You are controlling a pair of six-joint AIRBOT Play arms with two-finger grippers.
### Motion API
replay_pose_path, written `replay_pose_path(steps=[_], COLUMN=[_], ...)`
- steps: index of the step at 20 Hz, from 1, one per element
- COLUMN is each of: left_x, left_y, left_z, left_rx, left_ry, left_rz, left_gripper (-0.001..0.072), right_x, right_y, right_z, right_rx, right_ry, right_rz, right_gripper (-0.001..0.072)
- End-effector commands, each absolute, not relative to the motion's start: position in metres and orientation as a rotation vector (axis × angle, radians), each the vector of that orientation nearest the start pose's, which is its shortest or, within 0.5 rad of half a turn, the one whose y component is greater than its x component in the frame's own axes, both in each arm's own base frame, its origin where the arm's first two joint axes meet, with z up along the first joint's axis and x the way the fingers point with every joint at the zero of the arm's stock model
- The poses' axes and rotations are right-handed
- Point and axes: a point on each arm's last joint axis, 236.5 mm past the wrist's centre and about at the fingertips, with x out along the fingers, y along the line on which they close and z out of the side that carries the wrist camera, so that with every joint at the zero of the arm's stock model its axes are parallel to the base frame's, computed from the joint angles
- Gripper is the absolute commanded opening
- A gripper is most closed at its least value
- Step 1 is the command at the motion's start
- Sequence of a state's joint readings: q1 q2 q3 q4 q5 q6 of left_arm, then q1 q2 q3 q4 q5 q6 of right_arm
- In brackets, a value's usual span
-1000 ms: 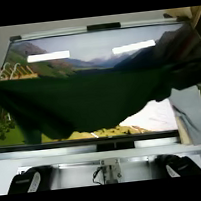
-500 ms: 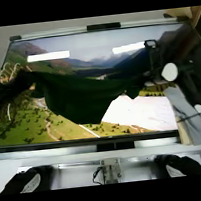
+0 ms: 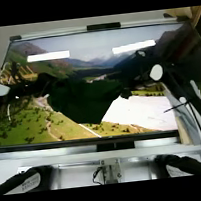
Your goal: Fold the shirts.
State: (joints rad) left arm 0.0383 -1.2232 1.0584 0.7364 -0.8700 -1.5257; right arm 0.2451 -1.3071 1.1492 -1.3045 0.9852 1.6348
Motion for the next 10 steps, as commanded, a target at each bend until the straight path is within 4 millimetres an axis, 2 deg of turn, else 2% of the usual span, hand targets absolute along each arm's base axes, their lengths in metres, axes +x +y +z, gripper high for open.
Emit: replay_pose_path(steps=[1, 3, 5, 7, 10], left_x=[0.366, 0.324, 0.285, 0.258, 0.229], left_y=[-0.093, -0.088, -0.096, -0.119, -0.161], left_z=[0.106, 0.096, 0.063, 0.022, -0.038], left_rx=[-0.706, -0.625, -0.594, -0.701, -0.878], left_ry=[1.175, 1.258, 1.310, 1.326, 1.360], left_rz=[-0.414, -0.381, -0.319, -0.269, -0.243], left_gripper=[0.0601, 0.0601, 0.0602, 0.0607, 0.0611], right_x=[0.380, 0.373, 0.371, 0.372, 0.371], right_y=[0.153, 0.153, 0.153, 0.153, 0.154], right_z=[0.016, 0.014, 0.013, 0.013, 0.014], right_rx=[0.137, 0.120, 0.114, 0.115, 0.119], right_ry=[1.212, 1.241, 1.246, 1.244, 1.245], right_rz=[0.332, 0.344, 0.349, 0.349, 0.350], right_gripper=[0.0058, 0.0058, 0.0058, 0.0058, 0.0058])
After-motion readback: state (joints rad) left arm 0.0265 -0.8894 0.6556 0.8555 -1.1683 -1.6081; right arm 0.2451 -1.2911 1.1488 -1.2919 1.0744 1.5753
